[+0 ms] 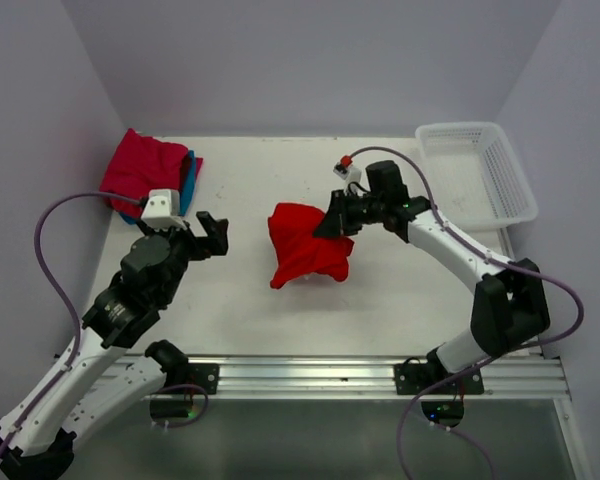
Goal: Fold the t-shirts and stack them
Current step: Move the tshirt to the center of the board, then flatten out the tshirt
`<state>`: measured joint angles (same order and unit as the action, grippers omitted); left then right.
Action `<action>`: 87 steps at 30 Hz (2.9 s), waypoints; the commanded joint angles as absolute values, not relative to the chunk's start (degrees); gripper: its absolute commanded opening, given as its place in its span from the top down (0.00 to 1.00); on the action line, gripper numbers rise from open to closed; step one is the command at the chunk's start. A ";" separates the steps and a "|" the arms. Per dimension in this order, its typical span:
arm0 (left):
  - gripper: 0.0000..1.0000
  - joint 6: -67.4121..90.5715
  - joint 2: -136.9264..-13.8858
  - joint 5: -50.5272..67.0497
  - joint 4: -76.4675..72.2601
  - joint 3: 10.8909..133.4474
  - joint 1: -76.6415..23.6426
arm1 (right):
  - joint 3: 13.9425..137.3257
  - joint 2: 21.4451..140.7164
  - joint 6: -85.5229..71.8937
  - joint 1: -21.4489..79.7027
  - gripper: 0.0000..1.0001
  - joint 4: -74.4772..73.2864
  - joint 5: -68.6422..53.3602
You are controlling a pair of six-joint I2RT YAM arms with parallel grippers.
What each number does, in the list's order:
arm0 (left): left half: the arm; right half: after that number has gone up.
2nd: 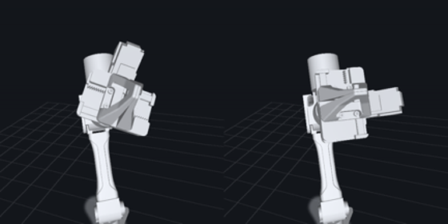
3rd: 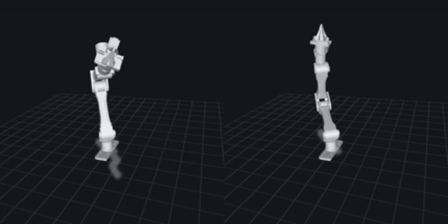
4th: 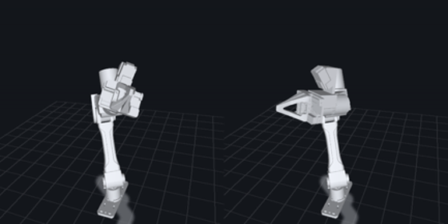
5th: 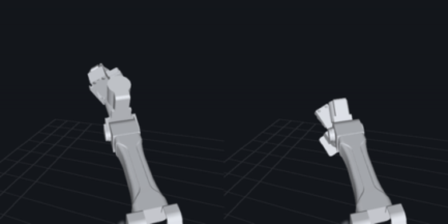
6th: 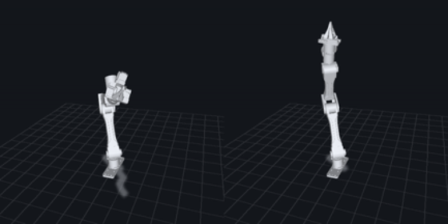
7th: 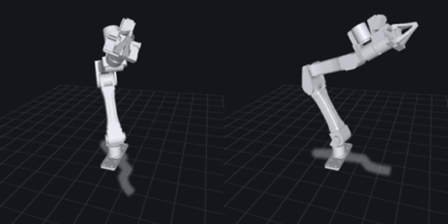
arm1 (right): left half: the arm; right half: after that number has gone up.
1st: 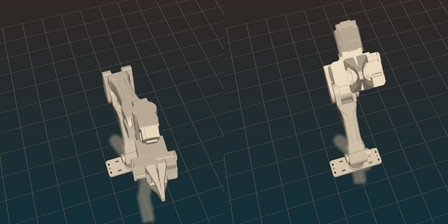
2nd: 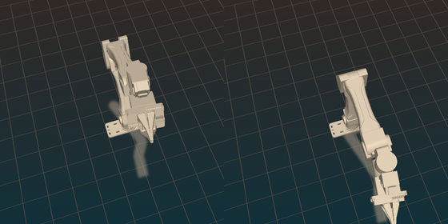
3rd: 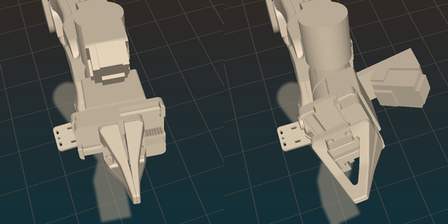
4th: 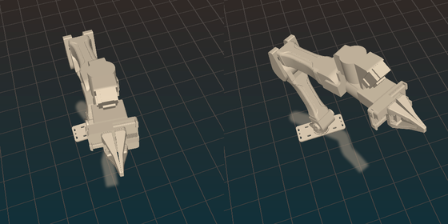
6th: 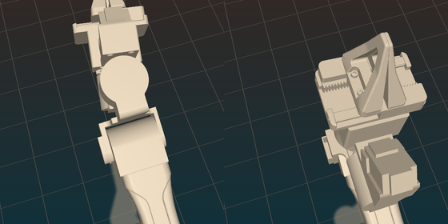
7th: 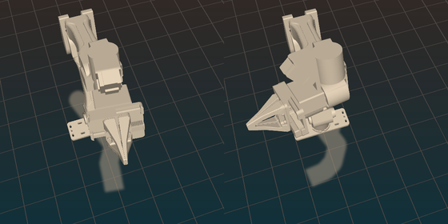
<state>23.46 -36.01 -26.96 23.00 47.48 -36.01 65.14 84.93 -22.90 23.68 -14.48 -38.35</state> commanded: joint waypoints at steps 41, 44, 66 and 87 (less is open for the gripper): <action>0.04 -3.87 -93.95 -8.69 18.55 59.33 -65.39 | 64.69 59.42 -26.19 30.59 0.01 -37.87 25.66; 0.05 -3.87 -96.06 -13.87 16.09 59.06 -65.39 | 64.78 57.48 -25.23 30.59 0.02 -38.49 26.28; 0.21 -0.53 -94.75 -26.02 23.46 70.39 -66.35 | 63.37 55.28 -24.34 30.59 0.48 -39.90 28.65; 0.24 -2.81 -100.89 -7.29 25.31 68.47 -67.24 | 63.46 55.28 -24.52 30.50 0.48 -40.43 29.44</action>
<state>-1.74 -98.56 -11.46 23.92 68.55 -66.89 63.29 55.48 -24.05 30.57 -39.92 27.55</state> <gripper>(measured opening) 0.757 0.520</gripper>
